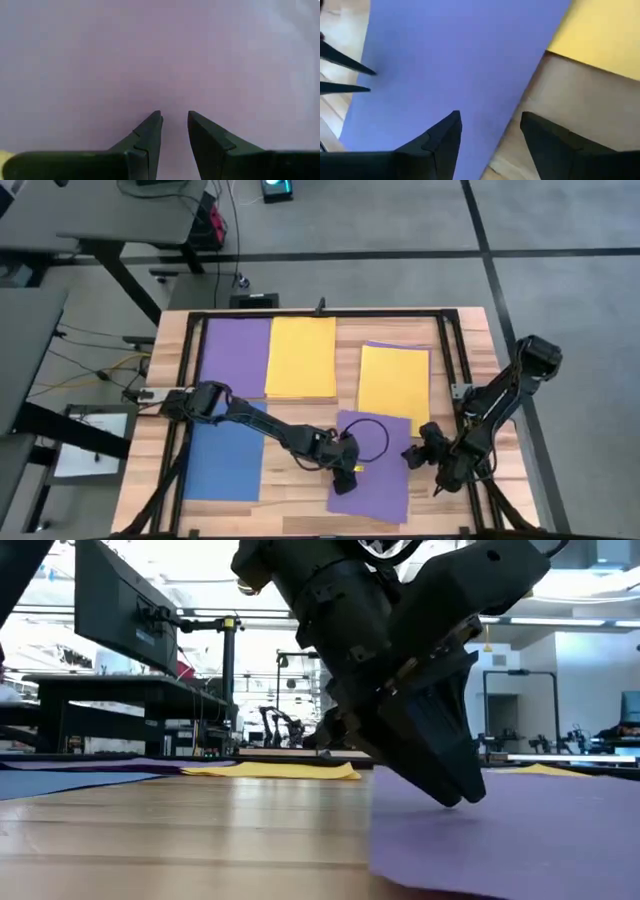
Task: Organize paper
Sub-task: Stack the purple colored paper on top of the other purple colored paper
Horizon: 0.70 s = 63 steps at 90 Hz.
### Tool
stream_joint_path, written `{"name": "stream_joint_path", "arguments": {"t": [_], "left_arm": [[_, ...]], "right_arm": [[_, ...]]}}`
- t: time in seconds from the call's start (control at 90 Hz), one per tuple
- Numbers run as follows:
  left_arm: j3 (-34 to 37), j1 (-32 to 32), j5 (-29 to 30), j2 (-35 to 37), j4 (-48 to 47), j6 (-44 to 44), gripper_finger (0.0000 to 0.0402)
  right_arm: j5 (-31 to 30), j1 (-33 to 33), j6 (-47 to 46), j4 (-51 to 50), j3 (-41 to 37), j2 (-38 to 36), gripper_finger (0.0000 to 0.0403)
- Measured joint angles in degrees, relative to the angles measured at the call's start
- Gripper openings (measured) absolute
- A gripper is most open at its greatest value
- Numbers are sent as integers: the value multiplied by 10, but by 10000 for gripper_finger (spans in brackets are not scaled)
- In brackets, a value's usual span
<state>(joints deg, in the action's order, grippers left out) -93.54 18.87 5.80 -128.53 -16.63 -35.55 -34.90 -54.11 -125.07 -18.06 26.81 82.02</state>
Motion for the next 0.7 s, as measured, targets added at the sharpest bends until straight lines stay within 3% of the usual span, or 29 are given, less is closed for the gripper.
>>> {"name": "stream_joint_path", "arguments": {"t": [0.244,0.489,0.7], "left_arm": [[0,-2,0,0,8,5,82],[0,-2,0,0,7,23,82],[-1,-16,-75,-9,19,150,82]], "right_arm": [[-70,3,28,129,1,82,191],[-59,4,66,158,7,93,181],[-52,4,73,162,7,90,175]]}}
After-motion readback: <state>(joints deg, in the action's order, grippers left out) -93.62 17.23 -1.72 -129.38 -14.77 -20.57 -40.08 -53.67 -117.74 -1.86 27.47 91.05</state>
